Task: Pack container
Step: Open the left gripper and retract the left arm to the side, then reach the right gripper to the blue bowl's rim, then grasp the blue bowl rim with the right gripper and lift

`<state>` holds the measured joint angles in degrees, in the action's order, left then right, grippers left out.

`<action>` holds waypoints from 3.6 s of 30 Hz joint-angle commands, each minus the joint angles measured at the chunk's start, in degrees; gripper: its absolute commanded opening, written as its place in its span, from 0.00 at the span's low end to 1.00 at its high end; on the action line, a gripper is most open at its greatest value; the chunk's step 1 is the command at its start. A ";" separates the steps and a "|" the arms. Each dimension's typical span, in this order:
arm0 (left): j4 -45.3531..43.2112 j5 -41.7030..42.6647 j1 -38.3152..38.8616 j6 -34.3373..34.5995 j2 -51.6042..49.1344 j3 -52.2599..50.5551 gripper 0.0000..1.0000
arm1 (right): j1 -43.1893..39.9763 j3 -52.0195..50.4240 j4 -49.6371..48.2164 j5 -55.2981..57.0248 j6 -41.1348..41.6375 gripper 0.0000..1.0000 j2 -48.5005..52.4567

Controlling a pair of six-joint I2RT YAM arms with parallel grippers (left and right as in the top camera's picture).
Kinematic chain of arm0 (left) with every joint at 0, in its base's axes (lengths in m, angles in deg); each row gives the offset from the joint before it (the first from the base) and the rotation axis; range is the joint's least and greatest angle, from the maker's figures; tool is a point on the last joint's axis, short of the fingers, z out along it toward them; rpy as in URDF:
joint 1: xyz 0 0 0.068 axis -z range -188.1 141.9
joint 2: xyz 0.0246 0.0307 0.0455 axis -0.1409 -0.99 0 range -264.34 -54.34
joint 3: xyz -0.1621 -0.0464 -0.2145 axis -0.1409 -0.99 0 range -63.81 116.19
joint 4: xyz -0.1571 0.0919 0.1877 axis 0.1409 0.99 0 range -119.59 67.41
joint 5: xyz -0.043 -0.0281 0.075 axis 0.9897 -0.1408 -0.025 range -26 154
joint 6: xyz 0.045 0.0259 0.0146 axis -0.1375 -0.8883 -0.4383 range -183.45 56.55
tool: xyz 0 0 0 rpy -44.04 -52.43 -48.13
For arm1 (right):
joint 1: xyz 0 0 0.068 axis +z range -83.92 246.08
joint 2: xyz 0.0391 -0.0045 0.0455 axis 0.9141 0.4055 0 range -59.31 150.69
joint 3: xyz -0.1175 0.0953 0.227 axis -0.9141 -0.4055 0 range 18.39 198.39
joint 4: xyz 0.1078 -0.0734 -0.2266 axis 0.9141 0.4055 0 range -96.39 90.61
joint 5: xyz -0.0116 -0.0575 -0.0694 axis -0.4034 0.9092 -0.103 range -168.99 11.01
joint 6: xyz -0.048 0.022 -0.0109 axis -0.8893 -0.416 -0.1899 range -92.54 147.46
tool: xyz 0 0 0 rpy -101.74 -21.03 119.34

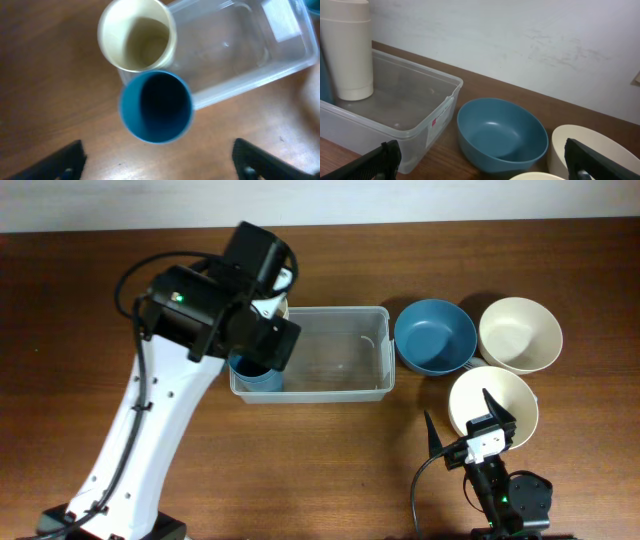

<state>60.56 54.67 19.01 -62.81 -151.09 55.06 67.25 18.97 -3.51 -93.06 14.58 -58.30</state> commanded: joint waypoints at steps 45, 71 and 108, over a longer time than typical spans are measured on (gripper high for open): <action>-10.88 4.17 -42.40 4.09 -20.68 2.19 1.00 | 0.37 -0.26 0.35 -0.35 -0.17 0.98 -0.22; -10.88 4.17 -42.40 4.09 -20.68 2.19 1.00 | 0.33 56.98 35.58 -12.74 4.37 0.99 38.69; -10.88 4.17 -42.40 4.09 -20.68 2.19 1.00 | -4.46 88.06 60.17 8.59 44.72 0.96 98.82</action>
<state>49.68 58.26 -23.28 -59.29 -171.88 56.32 62.83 105.63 56.44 -90.54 51.54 40.15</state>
